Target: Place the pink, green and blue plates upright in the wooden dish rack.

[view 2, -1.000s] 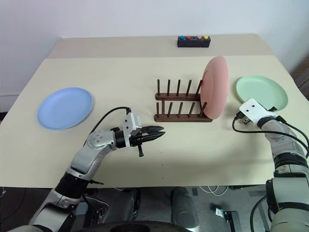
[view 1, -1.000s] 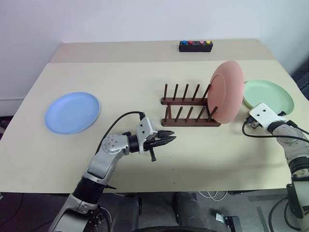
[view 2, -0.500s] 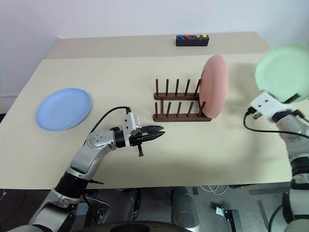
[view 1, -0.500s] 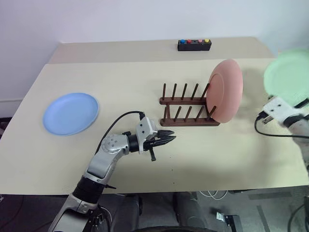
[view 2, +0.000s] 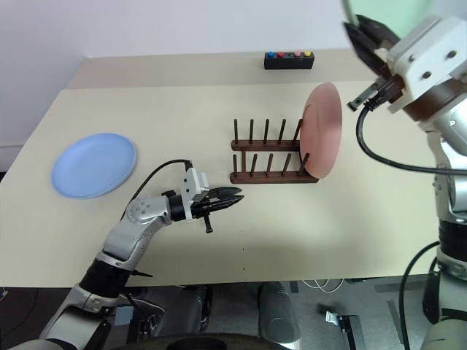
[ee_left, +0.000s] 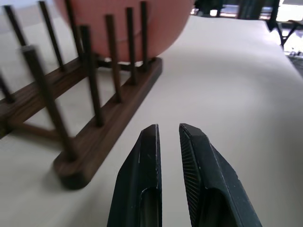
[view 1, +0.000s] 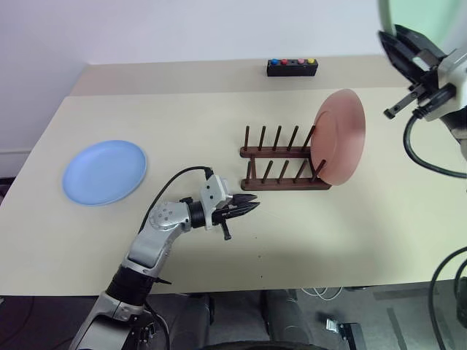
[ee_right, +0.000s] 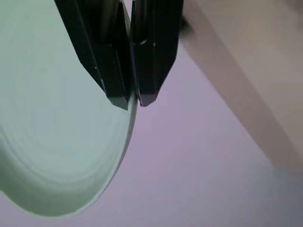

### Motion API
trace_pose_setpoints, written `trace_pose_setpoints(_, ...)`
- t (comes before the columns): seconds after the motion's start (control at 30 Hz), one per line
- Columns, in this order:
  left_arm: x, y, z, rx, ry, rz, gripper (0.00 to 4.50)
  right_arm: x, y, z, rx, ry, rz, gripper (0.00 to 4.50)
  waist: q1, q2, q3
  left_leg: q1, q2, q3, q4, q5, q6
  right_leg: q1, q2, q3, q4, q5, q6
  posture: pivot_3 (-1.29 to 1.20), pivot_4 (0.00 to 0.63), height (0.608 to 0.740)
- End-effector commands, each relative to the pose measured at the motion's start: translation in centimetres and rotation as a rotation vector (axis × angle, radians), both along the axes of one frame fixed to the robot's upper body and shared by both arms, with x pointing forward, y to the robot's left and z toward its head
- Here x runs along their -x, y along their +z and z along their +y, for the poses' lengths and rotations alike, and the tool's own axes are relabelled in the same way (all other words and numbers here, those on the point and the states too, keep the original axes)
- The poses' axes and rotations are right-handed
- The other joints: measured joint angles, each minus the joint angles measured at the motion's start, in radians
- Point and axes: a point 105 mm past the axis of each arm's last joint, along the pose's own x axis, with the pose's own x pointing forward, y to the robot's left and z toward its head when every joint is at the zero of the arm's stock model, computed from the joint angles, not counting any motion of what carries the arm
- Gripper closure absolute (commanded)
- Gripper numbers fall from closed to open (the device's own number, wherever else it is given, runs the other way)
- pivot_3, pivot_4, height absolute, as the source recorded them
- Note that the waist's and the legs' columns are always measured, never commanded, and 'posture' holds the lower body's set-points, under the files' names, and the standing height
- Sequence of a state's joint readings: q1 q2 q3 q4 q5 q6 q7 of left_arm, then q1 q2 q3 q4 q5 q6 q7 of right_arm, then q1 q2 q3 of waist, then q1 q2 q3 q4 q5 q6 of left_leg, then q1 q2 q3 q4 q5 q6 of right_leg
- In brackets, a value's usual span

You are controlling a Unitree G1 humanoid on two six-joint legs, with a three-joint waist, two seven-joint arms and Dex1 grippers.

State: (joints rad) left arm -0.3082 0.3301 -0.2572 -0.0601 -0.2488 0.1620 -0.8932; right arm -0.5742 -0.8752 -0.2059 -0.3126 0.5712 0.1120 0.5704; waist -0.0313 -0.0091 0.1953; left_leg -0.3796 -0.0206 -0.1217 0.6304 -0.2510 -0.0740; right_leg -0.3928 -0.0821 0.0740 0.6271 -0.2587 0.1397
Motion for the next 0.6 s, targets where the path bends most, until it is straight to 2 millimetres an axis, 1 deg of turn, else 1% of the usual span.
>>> trace_pose_setpoints(0.03, 0.3, 0.8, -0.1, 0.026, -0.011, -0.037, 3.87, 1.9, 0.4, 2.6, -0.092, 0.217, 0.090, 4.43, 0.010, 0.000, 0.000, 0.000, 0.000, 0.000, 0.000, 0.000, 0.000, 0.000, 0.000, 0.000, 0.000, 0.000, -0.001, 0.00, 0.150, 0.740)
trace_pose_setpoints(0.1, 0.4, 0.8, -0.1, 0.025, -0.009, -0.038, 3.87, 2.3, -1.1, 4.8, -0.164, 0.357, 0.208, 4.43, 0.014, 0.000, 0.000, -0.001, 0.000, 0.000, 0.000, 0.000, 0.000, -0.001, 0.000, 0.000, 0.000, -0.001, -0.003, 0.00, 0.150, 0.740)
trace_pose_setpoints(0.17, 0.4, 0.8, -0.1, 0.025, -0.007, -0.038, 3.87, 2.4, -2.0, 5.7, -0.194, 0.420, 0.282, 4.43, 0.014, 0.000, 0.000, -0.001, 0.000, 0.000, 0.000, 0.000, 0.000, -0.002, 0.000, 0.000, 0.001, -0.001, -0.003, 0.00, 0.150, 0.740)
trace_pose_setpoints(0.27, 0.6, 0.8, 0.2, 0.025, -0.002, -0.037, 3.87, 1.3, -3.8, 5.3, -0.288, 0.420, 0.411, 4.43, 0.017, 0.000, 0.000, -0.004, 0.000, 0.000, 0.000, 0.000, 0.000, -0.006, 0.000, -0.001, 0.002, -0.001, -0.002, 0.00, 0.150, 0.740)
trace_pose_setpoints(0.37, 0.8, 0.8, 0.6, 0.024, 0.005, -0.032, 3.87, 1.0, -5.9, 5.2, -0.332, 0.441, 0.536, 4.43, 0.020, 0.000, 0.000, -0.009, 0.000, 0.000, 0.001, 0.000, 0.000, -0.009, 0.000, -0.001, 0.002, 0.000, 0.000, 0.00, 0.150, 0.740)
trace_pose_setpoints(0.47, 0.9, 0.7, 0.9, 0.019, 0.010, -0.028, 3.87, 1.1, -7.0, 5.1, -0.377, 0.468, 0.602, 4.43, 0.018, 0.000, 0.000, -0.010, 0.000, 0.000, 0.001, 0.000, 0.000, -0.011, 0.000, -0.001, 0.002, 0.001, 0.000, 0.00, 0.150, 0.740)
trace_pose_setpoints(0.6, 1.0, 0.6, 0.9, 0.015, 0.012, -0.024, 3.87, 0.8, -8.0, 4.7, -0.434, 0.457, 0.659, 4.43, 0.014, 0.000, 0.000, -0.010, 0.000, 0.000, 0.001, 0.000, 0.000, -0.013, 0.000, -0.001, 0.003, 0.001, 0.000, 0.00, 0.150, 0.740)
